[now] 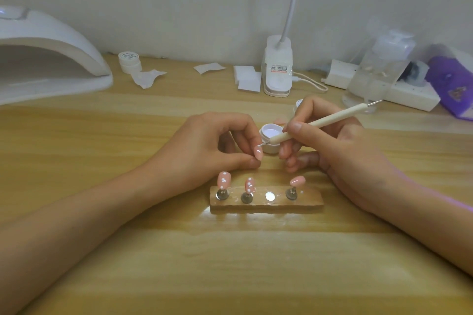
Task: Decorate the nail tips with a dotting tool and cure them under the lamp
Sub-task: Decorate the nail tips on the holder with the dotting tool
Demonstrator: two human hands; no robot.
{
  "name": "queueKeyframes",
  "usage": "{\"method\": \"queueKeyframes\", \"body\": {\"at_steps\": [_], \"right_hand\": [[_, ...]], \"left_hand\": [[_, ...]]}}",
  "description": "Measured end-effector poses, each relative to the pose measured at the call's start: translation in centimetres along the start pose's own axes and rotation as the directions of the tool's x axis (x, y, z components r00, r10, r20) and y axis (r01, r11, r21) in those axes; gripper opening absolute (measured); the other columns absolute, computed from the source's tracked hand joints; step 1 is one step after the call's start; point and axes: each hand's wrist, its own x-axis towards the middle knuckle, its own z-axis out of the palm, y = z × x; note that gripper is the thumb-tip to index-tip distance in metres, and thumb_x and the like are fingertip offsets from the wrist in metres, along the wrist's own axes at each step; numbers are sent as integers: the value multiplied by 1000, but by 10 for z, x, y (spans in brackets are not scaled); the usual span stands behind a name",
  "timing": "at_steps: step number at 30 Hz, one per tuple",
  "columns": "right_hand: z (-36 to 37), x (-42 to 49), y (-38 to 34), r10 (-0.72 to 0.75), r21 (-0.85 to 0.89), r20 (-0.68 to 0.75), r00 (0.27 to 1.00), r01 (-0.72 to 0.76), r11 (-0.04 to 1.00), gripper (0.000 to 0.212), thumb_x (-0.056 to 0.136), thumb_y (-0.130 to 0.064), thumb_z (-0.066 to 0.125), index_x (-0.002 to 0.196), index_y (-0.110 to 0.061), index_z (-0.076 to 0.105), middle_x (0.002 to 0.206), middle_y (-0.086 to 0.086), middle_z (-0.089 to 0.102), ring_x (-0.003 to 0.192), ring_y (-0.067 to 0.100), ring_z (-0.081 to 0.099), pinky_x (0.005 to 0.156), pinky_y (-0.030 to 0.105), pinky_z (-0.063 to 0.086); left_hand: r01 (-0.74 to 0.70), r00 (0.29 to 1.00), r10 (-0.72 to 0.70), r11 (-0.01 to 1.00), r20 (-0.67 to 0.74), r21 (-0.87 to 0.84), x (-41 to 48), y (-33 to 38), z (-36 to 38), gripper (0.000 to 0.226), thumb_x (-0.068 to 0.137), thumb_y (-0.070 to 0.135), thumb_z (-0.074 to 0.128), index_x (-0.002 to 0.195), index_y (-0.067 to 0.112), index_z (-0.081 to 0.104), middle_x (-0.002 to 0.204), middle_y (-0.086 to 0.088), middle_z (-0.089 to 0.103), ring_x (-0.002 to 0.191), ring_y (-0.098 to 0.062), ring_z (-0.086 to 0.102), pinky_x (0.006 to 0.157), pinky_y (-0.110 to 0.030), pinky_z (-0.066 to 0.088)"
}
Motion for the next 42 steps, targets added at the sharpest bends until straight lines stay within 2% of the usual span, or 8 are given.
{"method": "queueKeyframes", "body": {"at_steps": [8,26,33,42], "right_hand": [[-1,0,0,-4,-4,8,1000,4,1000,15,83,-21,65,69,-19,59,66,10,66,58,17,61,55,25,53],[0,-1,-1,3,-12,3,1000,-3,1000,13,83,-20,63,74,-14,58,66,11,66,59,17,61,55,25,53],[0,0,-2,-5,-17,1,1000,5,1000,20,86,-19,69,68,-20,60,65,10,66,58,17,61,55,25,53],[-1,0,-1,-12,2,-9,1000,12,1000,19,87,-17,62,68,-21,60,65,10,66,58,18,60,57,27,54]], "left_hand": [[-6,1000,6,1000,-6,9,0,2,0,21,74,12,82,73,27,68,69,15,69,57,-1,57,58,-8,39],[1,1000,-1,1000,-8,28,0,3,0,22,74,12,83,72,28,67,68,17,68,57,0,58,57,-6,38],[7,1000,-7,1000,-3,5,0,3,0,21,74,11,83,72,26,68,69,16,68,58,-1,57,58,-9,39],[0,1000,0,1000,4,-5,1,3,0,22,74,10,82,71,26,67,70,15,69,57,0,56,58,-7,39]]}}
